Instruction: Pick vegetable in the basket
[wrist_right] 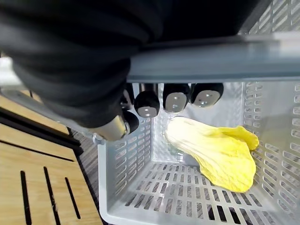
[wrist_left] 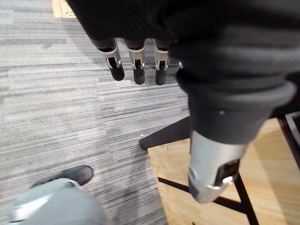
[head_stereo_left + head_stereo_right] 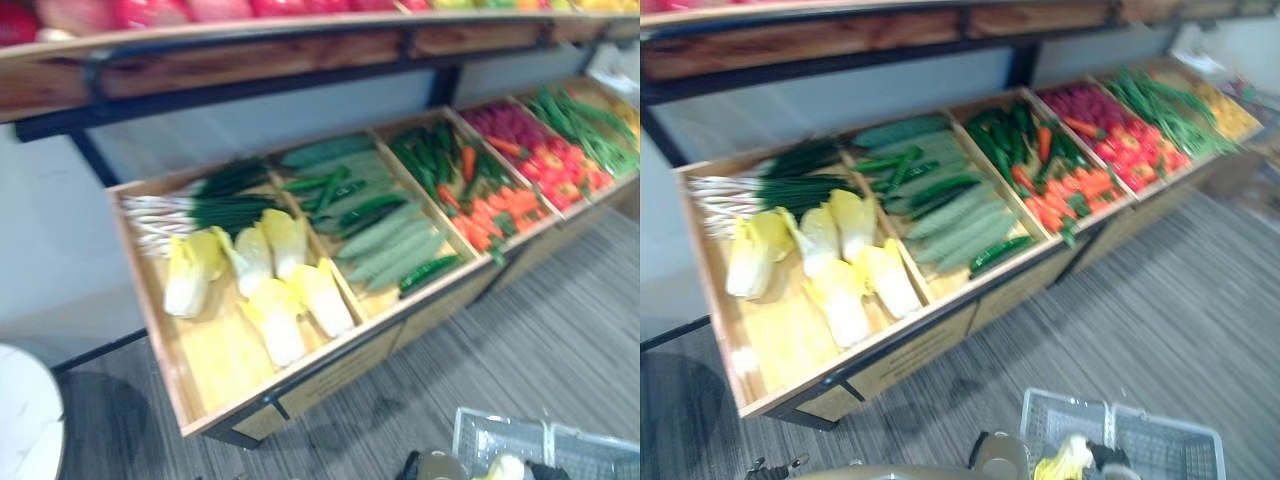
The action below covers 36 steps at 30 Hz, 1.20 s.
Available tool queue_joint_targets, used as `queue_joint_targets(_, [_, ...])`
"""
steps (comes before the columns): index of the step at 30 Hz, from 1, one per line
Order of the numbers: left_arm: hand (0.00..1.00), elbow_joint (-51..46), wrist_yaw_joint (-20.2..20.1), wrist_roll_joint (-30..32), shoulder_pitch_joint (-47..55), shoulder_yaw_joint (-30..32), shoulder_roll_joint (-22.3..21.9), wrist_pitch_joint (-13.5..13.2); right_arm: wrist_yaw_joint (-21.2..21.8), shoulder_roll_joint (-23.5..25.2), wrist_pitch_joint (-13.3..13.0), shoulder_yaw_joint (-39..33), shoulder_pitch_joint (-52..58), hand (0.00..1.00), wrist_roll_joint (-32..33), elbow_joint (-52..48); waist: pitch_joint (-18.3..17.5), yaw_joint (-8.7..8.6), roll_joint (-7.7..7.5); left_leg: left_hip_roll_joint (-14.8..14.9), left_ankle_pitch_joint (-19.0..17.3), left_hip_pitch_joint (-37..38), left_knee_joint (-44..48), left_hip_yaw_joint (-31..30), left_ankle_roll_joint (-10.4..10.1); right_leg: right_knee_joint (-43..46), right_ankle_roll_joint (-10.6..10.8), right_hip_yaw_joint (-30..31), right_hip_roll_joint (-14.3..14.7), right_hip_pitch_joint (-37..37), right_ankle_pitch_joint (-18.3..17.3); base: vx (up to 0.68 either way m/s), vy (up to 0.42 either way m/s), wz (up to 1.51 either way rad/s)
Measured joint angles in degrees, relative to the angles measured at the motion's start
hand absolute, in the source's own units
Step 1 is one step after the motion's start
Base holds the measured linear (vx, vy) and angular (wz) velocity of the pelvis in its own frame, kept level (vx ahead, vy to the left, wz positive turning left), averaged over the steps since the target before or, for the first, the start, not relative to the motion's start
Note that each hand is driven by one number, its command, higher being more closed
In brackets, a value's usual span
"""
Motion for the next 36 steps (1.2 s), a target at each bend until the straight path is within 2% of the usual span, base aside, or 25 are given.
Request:
queue_joint_targets(1, [0.00, -0.02, -0.22, 0.26, 0.29, 0.79, -0.85, -0.32, 0.03, -0.83, -0.62, -0.65, -1.92, 1.00, -1.01, 0.62, -0.30, 0.60, 2.66, -1.23, 4.70, -0.86, -8.93, -0.13, 2.35, -2.62, 0.93, -1.25, 2.12, 2.47, -2.24, -0.40, 0.005, -1.49])
queue_joint_targets(2, [0.00, -0.33, -0.33, 0.46, 0.32, 0.77, -0.94, -0.69, -0.61, -1.43, -0.78, -0.96, -2.83, 1.00, -1.64, 1.46, 0.31, 0.73, 1.86, -1.60, 8.05, -0.63, -8.99, 2.91, 2.13, 6.12, 3.23, -4.13, -1.00, 3.04, -8.12, -0.33, -0.015, -1.65])
queue_joint_targets(3, [0.00, -0.17, -0.41, 0.55, -0.32, 0.75, 0.13, -0.36, 0.04, -1.65, -1.29, 0.54, -3.29, 1.00, -2.22, 2.51, 0.63, 1.05, 0.22, -2.50, 6.81, -1.79, -6.17, 5.97, 3.19, 6.84, 5.85, -6.53, -4.66, 6.45, -11.10, -0.17, -0.052, -1.19])
queue_joint_targets(4, [0.00, -0.08, -0.53, 0.56, -0.15, 0.75, 0.25, -0.18, 0.09, -1.61, -1.32, 0.81, -4.10, 1.00, -2.72, 3.18, 0.54, 1.05, -0.16, -1.89, 5.73, -2.58, -4.59, 7.36, 3.09, 5.23, 7.13, -8.15, -5.12, 7.96, -12.30, -0.05, -0.137, -1.34])
queue_joint_targets(5, [0.00, -0.07, -0.75, 0.59, -0.41, 0.57, 0.08, -0.01, 0.21, -1.67, -1.41, 1.61, -5.57, 1.00, -3.38, 3.67, 0.56, 1.16, -0.21, 0.38, 4.10, -3.55, -1.13, 10.68, 2.75, 1.00, 8.00, -10.68, -4.47, 9.73, -13.21, -0.07, -0.205, -1.69])
queue_joint_targets(6, [0.00, -0.22, -1.07, 0.40, -0.48, -0.18, 0.13, 0.05, 0.59, -1.61, -2.02, 3.77, -6.40, 1.00, -3.82, 3.57, 0.77, 1.16, 0.21, 2.81, 3.15, -3.73, 2.16, 15.01, 2.25, -6.07, 8.26, -11.93, -2.64, 11.17, -12.91, -0.06, -0.202, -1.76])
queue_joint_targets(7, [0.00, -0.20, -1.15, 0.33, -0.64, -0.37, 0.07, 0.08, 0.81, -1.49, -2.21, 4.01, -6.36, 1.00, -3.87, 3.40, 0.79, 1.11, 0.02, 3.18, 3.14, -3.56, 2.89, 16.51, 2.23, -9.07, 8.72, -11.70, -1.48, 11.46, -13.01, -0.08, -0.209, -1.58])
queue_joint_targets(8, [0.00, -0.05, -1.22, 0.15, -1.40, -0.63, -1.06, 0.35, 0.77, -1.94, -2.68, 4.23, -6.22, 1.00, -3.85, 3.25, 0.69, 0.94, 1.49, 4.53, 3.37, -3.44, 3.26, 18.08, 1.61, -14.22, 8.97, -10.40, 1.37, 12.55, -11.40, -0.08, -0.138, -0.89])
queue_joint_targets(9, [0.00, -0.08, -1.22, 0.09, -1.74, -1.17, -1.53, 0.51, 0.78, -2.20, -3.12, 4.21, -5.49, 1.00, -3.81, 3.17, 0.74, 0.61, 1.47, 5.01, 3.75, -3.54, 3.21, 18.47, 1.13, -15.88, 8.76, -9.89, 2.46, 12.77, -10.35, -0.08, -0.131, -0.76])
queue_joint_targets(10, [0.00, -0.13, -1.23, 0.01, -2.09, -2.01, -1.96, 0.53, 0.79, -2.43, -3.51, 4.16, -4.43, 1.00, -3.68, 3.16, 0.48, 0.03, 2.19, 5.45, 4.22, -3.33, 2.73, 18.79, 0.51, -18.17, 8.31, -9.01, 3.90, 13.29, -9.18, -0.13, -0.114, -0.43])
queue_joint_targets(13, [0.00, -0.38, -1.46, 0.06, -3.73, -4.11, -1.88, 0.79, 0.65, -2.14, -3.25, 3.66, -2.02, 1.00, -3.50, 3.16, 0.11, -2.01, 2.56, 4.99, 6.97, -2.50, -0.20, 19.52, -0.03, -21.38, 7.69, -7.86, 5.55, 13.29, -8.29, -0.16, -0.100, -0.23])
queue_joint_targets(16, [0.00, -0.39, -1.60, 0.59, -4.19, -4.78, -1.83, 0.98, 0.21, -0.42, -2.24, 3.16, -0.25, 1.00, -3.08, 3.12, 0.00, -2.27, 2.72, 5.62, 8.57, -2.60, -0.18, 19.48, -0.34, -23.43, 6.67, -6.63, 7.00, 13.24, -7.34, -0.10, -0.061, -0.21])
queue_joint_targets(18, [0.00, -0.33, -1.67, 2.59, -3.49, -4.72, -1.96, 1.20, -0.20, 0.42, -1.45, 3.14, 0.76, 1.00, -2.70, 3.02, 0.29, -1.87, 2.23, 6.88, 8.88, -3.15, 3.55, 14.53, -0.73, -24.09, 6.37, -3.71, 7.74, 13.13, -7.15, -0.08, -0.062, -0.65])
queue_joint_targets(19, [0.00, -0.31, -1.66, 2.65, -2.16, -4.68, -2.27, 1.21, -0.65, 0.35, -1.36, 3.17, 0.39, 1.00, -2.73, 2.95, 0.28, -1.66, 2.22, 7.13, 9.07, -4.23, 6.75, 7.44, -0.69, -23.75, 5.77, -0.54, 7.89, 12.65, -6.78, -0.05, -0.065, -1.01])
queue_joint_targets(20, [0.00, -0.31, -1.64, 2.66, -1.46, -4.68, -2.51, 1.18, -0.74, 0.16, -1.31, 3.30, 0.19, 1.00, -2.75, 2.94, 0.32, -1.39, 2.12, 6.66, 8.78, -5.38, 7.60, 3.06, -0.99, -23.50, 5.52, 1.27, 7.82, 12.37, -6.62, -0.03, -0.007, -1.53])
queue_joint_targets(21, [0.00, -0.32, -1.63, 2.64, -0.30, -4.64, -3.36, 1.12, -0.74, -0.50, -1.39, 3.73, -0.32, 1.00, -2.96, 2.89, 0.44, -0.12, 2.11, 3.61, 7.94, -5.68, 6.01, -7.49, -2.01, -22.73, 5.42, 6.04, 7.57, 10.74, -6.30, -0.01, 0.054, -1.92])
queue_joint_targets(22, [0.00, -0.31, -1.65, 2.58, 0.62, -4.63, -4.02, 1.12, -0.74, -1.23, -1.68, 4.78, -0.86, 1.00, -3.09, 2.83, 0.14, 0.74, 2.69, 0.73, 7.83, -5.69, 3.62, -15.63, -2.19, -22.42, 5.72, 10.54, 7.75, 8.99, -5.72, 0.01, 0.073, -1.96])
queue_joint_targets(25, [0.00, -0.34, -1.63, 2.47, 1.17, -4.69, -4.17, 0.66, -0.71, -1.80, -1.97, 6.19, -1.02, 1.00, -3.03, 2.84, -0.24, 0.85, 3.51, -1.99, 7.73, -5.64, -0.50, -25.16, -2.38, -22.41, 6.72, 16.68, 8.63, 7.27, -4.65, 0.01, 0.097, -1.32])
queue_joint_targets(26, [0.00, -0.27, -1.63, 2.50, 1.21, -4.68, -4.24, 0.47, -0.76, -1.95, -1.78, 6.51, -0.49, 1.00, -2.77, 3.09, -0.72, 0.86, 4.16, -2.21, 6.82, -4.64, -0.96, -26.96, -3.79, -23.08, 7.66, 18.58, 9.05, 7.22, -4.00, 0.04, 0.137, -0.91])
queue_joint_targets(28, [0.00, -0.30, -1.62, 2.47, 1.13, -4.67, -4.22, 0.33, -0.84, -1.76, -1.65, 6.54, 0.24, 1.00, -2.47, 3.30, -1.64, 0.63, 4.86, -2.90, 6.01, -4.02, -2.17, -27.37, -4.69, -25.19, 8.38, 20.37, 8.90, 7.26, -2.39, 0.06, 0.179, -0.54])
queue_joint_targets(30, [0.00, -0.32, -1.51, 2.58, 0.67, -4.66, -3.75, -1.03, -1.33, -0.70, -1.60, 6.56, 1.36, 1.00, -1.14, 3.60, -2.03, 0.57, 4.22, -3.91, 5.32, -3.73, -4.64, -25.80, -4.09, -29.04, 8.81, 21.20, 8.44, 7.24, 0.88, 0.04, 0.181, -0.32])
queue_joint_targets(36, [0.00, -0.23, -1.51, 2.61, 0.48, -4.86, -4.07, -1.29, -3.27, 1.35, -0.75, 6.79, 3.82, 1.00, 1.27, 3.65, -2.74, 0.61, 3.87, -4.87, 5.17, -2.45, -6.04, -26.15, -4.01, -30.51, 8.95, 20.84, 7.59, 8.74, 2.30, 0.00, 0.067, 0.02])
